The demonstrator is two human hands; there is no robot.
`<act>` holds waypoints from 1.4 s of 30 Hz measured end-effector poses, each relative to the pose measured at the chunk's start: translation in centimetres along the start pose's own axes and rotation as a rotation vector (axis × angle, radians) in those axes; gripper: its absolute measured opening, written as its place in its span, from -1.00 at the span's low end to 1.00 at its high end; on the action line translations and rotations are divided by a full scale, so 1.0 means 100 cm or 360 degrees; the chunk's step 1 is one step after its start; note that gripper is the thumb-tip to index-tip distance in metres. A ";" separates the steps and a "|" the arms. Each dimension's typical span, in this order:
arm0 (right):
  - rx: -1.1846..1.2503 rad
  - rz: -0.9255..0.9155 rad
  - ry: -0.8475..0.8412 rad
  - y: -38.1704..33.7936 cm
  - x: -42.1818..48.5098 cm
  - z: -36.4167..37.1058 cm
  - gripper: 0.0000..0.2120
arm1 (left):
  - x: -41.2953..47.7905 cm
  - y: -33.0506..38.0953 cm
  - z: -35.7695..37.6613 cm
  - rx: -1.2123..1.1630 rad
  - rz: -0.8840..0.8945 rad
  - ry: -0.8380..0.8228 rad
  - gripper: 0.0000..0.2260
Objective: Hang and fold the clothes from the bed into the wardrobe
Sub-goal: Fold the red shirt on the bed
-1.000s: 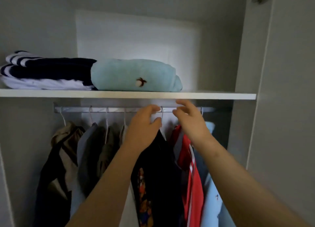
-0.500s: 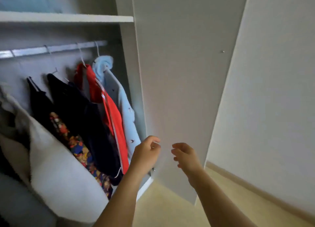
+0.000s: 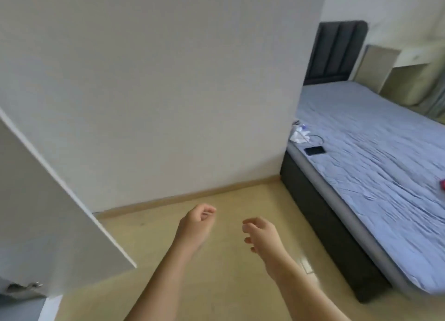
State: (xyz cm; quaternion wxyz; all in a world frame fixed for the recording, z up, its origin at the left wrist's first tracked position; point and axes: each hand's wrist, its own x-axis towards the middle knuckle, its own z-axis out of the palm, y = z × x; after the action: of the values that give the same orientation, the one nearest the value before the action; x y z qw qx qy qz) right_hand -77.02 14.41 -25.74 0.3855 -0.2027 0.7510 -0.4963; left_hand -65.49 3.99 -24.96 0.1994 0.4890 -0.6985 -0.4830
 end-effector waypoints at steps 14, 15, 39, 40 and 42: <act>0.0392 0.0448 0.0753 0.134 -0.016 -0.320 -0.84 | -0.038 0.124 0.347 0.0257 0.0243 -0.0979 -0.87; 0.0439 0.0463 0.0792 0.140 -0.016 -0.332 -0.85 | -0.038 0.131 0.363 0.0278 0.0241 -0.1020 -0.88; 0.0648 0.0792 0.1096 0.233 0.152 -0.756 -0.92 | 0.044 0.325 0.825 0.0539 0.0106 -0.1446 -0.89; 0.0637 0.0789 0.1072 0.240 0.161 -0.773 -0.91 | 0.046 0.329 0.842 0.0532 0.0084 -0.1435 -0.89; 0.0585 0.0807 0.1042 0.254 0.186 -0.811 -0.89 | 0.053 0.333 0.880 0.0515 0.0026 -0.1397 -0.87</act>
State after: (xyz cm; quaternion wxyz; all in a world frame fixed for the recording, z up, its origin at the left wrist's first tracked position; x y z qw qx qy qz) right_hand -149.80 60.20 -38.58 0.2666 0.2270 0.7588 -0.5492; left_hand -150.22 43.38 -36.95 -0.1901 0.2578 -0.7870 -0.5274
